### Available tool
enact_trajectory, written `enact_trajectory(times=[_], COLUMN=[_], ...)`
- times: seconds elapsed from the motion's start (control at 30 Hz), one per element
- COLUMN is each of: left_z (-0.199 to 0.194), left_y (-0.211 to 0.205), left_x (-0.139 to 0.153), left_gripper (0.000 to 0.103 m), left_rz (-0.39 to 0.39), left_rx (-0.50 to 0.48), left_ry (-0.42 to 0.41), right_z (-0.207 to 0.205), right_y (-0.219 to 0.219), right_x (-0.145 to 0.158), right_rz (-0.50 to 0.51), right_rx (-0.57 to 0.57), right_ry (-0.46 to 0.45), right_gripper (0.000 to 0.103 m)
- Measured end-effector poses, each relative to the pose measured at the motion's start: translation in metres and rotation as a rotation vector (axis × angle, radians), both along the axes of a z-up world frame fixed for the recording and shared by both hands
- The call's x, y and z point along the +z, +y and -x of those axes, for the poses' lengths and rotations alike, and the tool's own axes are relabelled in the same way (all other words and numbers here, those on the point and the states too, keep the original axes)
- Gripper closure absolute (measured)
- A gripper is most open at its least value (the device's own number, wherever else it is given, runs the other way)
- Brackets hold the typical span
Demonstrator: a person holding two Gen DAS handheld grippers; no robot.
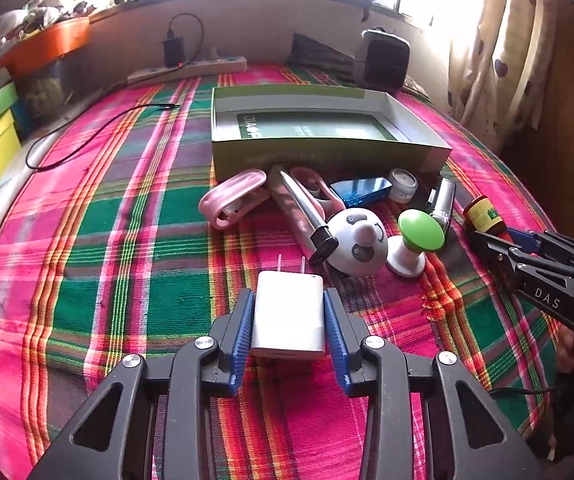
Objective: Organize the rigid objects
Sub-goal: 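Grasp the white charger with the left tool while the right tool grasps the red-capped bottle, then carry the white charger and red-capped bottle into the green box tray with both tools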
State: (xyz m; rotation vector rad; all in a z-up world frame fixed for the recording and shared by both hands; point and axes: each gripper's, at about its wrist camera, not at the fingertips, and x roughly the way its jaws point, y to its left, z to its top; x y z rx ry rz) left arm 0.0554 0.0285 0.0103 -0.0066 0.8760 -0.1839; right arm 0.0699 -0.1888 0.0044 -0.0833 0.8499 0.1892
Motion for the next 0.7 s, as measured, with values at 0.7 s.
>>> enact_trajectory(times=[0.7], left_z=[-0.012], left_y=[0.006], left_x=[0.024], left_gripper=[0.071], left_rz=[0.015], left_rx=[0.016], left_ry=[-0.033], right_z=[0.0], right_y=[-0.007], right_x=[0.022], right_rz=[-0.024], right_rx=[0.008], right_ry=[-0.048], right_gripper=[0.069])
